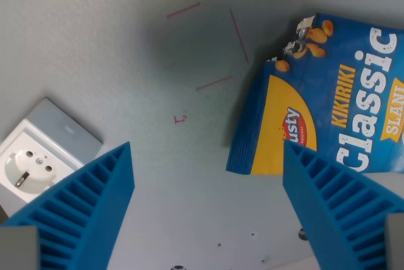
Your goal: Rotate around gripper positive y
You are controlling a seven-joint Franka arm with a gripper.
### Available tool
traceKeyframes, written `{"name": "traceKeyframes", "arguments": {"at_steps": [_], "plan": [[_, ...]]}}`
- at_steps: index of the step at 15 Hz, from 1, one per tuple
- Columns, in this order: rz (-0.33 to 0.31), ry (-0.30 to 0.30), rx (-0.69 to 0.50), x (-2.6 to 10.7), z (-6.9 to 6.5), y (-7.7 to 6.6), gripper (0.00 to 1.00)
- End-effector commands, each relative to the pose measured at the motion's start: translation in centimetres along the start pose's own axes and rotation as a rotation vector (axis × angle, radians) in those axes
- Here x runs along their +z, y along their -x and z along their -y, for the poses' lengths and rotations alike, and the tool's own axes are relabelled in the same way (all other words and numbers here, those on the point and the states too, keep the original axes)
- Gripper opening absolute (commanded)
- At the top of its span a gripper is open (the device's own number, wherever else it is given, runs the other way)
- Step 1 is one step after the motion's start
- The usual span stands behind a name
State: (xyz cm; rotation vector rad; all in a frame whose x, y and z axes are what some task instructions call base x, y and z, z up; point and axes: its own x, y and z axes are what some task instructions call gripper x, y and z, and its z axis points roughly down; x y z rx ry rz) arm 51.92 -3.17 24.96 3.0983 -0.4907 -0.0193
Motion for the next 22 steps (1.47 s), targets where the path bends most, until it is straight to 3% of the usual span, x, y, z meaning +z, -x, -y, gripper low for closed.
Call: {"name": "traceKeyframes", "arguments": {"at_steps": [1,22], "plan": [[-0.017,-0.001,0.000,-0.21,-0.01,-0.02,1.00],[-0.297,-0.001,0.001,-0.21,-0.01,-0.02,1.00]]}}
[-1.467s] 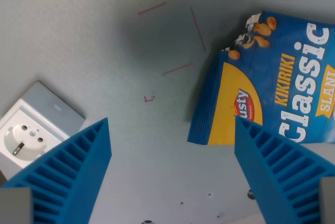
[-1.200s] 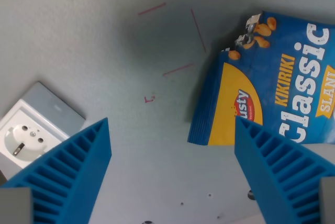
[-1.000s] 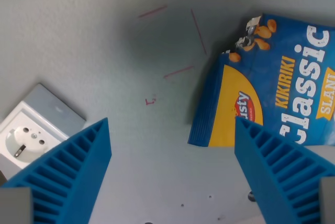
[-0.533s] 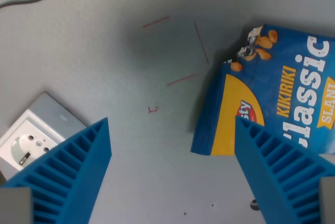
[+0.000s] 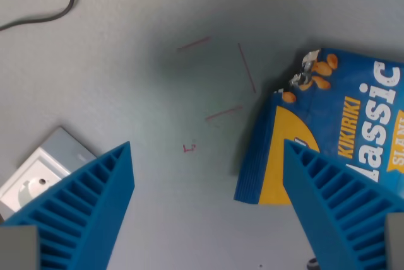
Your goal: Rotate around gripper positive y
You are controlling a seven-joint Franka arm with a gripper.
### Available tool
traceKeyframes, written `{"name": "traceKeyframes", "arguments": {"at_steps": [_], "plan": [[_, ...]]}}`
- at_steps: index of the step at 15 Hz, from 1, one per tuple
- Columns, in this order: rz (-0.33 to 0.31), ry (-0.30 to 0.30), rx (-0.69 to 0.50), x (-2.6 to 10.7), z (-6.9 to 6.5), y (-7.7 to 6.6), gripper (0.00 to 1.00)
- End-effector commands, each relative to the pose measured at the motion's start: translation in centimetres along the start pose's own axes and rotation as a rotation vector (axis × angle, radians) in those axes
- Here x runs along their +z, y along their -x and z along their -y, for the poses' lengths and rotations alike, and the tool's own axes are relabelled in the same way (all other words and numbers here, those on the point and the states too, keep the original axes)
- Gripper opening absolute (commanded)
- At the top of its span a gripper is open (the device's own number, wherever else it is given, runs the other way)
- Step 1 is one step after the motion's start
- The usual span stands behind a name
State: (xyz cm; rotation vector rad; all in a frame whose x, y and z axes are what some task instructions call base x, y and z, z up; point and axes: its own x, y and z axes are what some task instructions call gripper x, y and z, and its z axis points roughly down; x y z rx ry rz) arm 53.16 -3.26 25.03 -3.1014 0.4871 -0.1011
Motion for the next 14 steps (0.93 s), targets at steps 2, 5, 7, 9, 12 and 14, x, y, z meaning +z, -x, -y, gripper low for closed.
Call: {"name": "traceKeyframes", "arguments": {"at_steps": [2,5,7,9,12,14], "plan": [[-0.249,0.016,0.000,-0.22,-0.29,1.17,1.00],[-0.289,0.016,0.000,-0.22,-0.29,1.17,1.00],[-0.316,0.016,0.000,-0.22,-0.29,1.17,1.00],[-0.342,0.016,-0.001,-0.22,-0.29,1.17,1.00],[-0.382,0.016,-0.001,-0.22,-0.29,1.17,1.00],[-0.409,0.016,-0.001,-0.22,-0.29,1.17,1.00]]}}
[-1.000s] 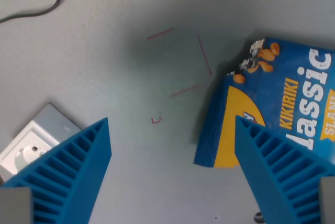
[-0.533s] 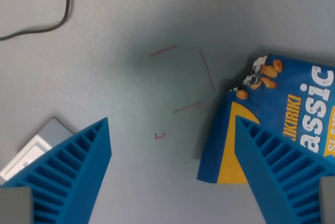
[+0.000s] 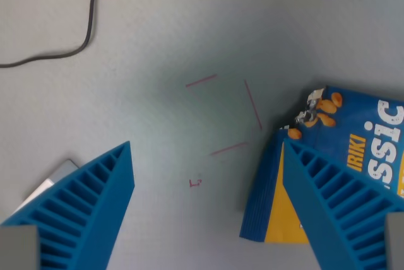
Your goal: Rotate around gripper positive y
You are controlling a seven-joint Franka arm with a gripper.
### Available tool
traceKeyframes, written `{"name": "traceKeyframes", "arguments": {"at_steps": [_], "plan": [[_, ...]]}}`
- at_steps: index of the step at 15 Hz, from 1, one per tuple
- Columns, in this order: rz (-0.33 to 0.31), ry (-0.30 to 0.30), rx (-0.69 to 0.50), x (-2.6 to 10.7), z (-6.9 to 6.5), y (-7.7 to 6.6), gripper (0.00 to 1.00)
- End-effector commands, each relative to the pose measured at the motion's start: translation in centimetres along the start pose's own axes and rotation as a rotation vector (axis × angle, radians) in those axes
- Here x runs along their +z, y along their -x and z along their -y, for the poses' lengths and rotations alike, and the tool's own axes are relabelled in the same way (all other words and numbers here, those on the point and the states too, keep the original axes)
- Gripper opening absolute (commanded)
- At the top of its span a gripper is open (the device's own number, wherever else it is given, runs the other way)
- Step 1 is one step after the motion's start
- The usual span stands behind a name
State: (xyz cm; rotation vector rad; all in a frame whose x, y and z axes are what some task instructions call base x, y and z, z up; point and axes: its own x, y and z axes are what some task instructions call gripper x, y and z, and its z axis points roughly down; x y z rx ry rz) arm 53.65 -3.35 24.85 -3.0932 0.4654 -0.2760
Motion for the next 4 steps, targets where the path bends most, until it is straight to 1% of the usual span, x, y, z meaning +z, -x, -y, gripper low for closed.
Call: {"name": "traceKeyframes", "arguments": {"at_steps": [1,4], "plan": [[-0.312,0.037,0.007,-0.61,-0.33,1.60,1.00],[-0.352,0.037,0.006,-0.61,-0.33,1.60,1.00]]}}
